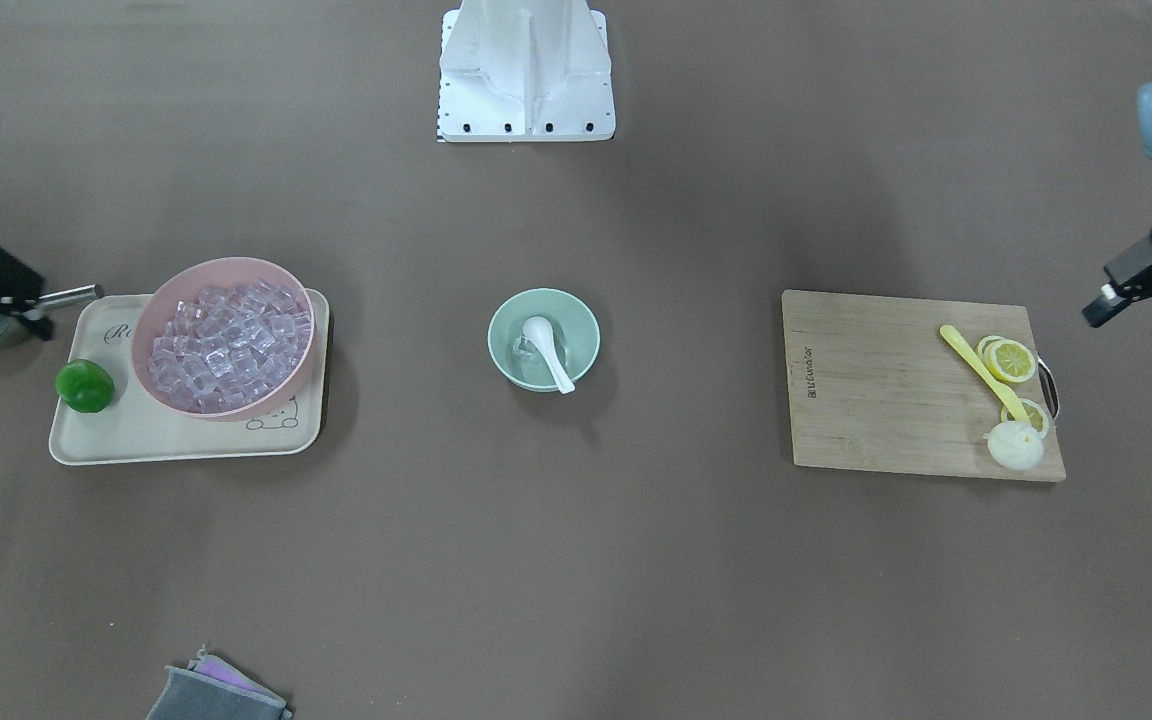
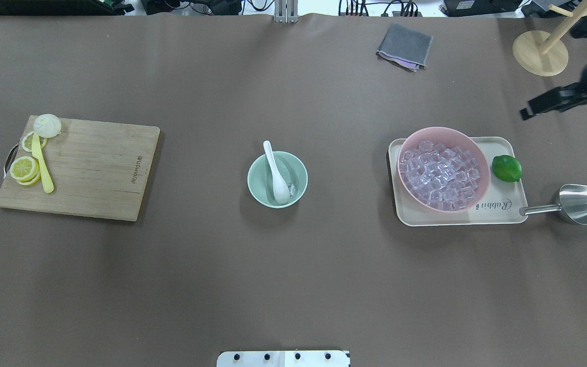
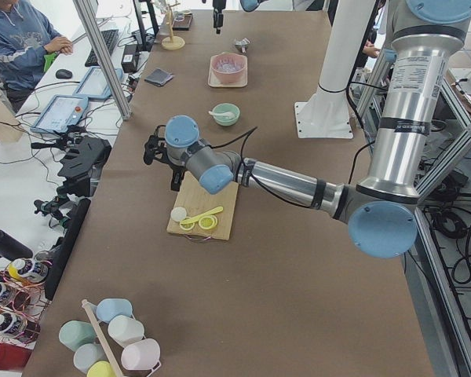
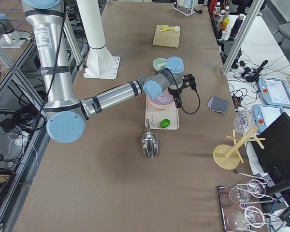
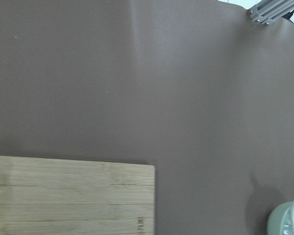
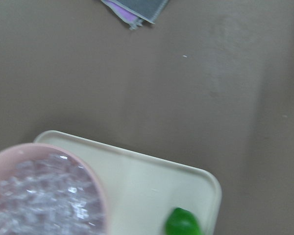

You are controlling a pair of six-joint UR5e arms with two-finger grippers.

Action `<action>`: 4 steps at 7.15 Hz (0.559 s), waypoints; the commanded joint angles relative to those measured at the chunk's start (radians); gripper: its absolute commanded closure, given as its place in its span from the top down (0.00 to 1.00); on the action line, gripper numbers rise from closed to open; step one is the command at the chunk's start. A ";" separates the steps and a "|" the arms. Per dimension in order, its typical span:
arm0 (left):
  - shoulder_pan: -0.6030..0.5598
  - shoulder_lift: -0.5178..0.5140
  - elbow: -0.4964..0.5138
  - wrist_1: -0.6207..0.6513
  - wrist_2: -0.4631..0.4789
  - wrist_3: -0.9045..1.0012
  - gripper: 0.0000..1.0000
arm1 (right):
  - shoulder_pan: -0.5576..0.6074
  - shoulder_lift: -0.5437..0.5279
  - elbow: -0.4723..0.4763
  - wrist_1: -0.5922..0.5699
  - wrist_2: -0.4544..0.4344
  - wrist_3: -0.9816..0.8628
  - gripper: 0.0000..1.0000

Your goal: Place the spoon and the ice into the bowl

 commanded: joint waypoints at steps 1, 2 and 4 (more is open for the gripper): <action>-0.164 0.126 0.049 0.002 0.029 0.340 0.98 | 0.262 -0.096 -0.188 0.000 0.077 -0.455 1.00; -0.169 0.181 0.049 0.005 0.070 0.349 0.98 | 0.335 -0.104 -0.245 0.000 0.064 -0.587 1.00; -0.169 0.177 0.042 0.115 0.145 0.360 0.98 | 0.354 -0.127 -0.243 0.004 -0.040 -0.601 1.00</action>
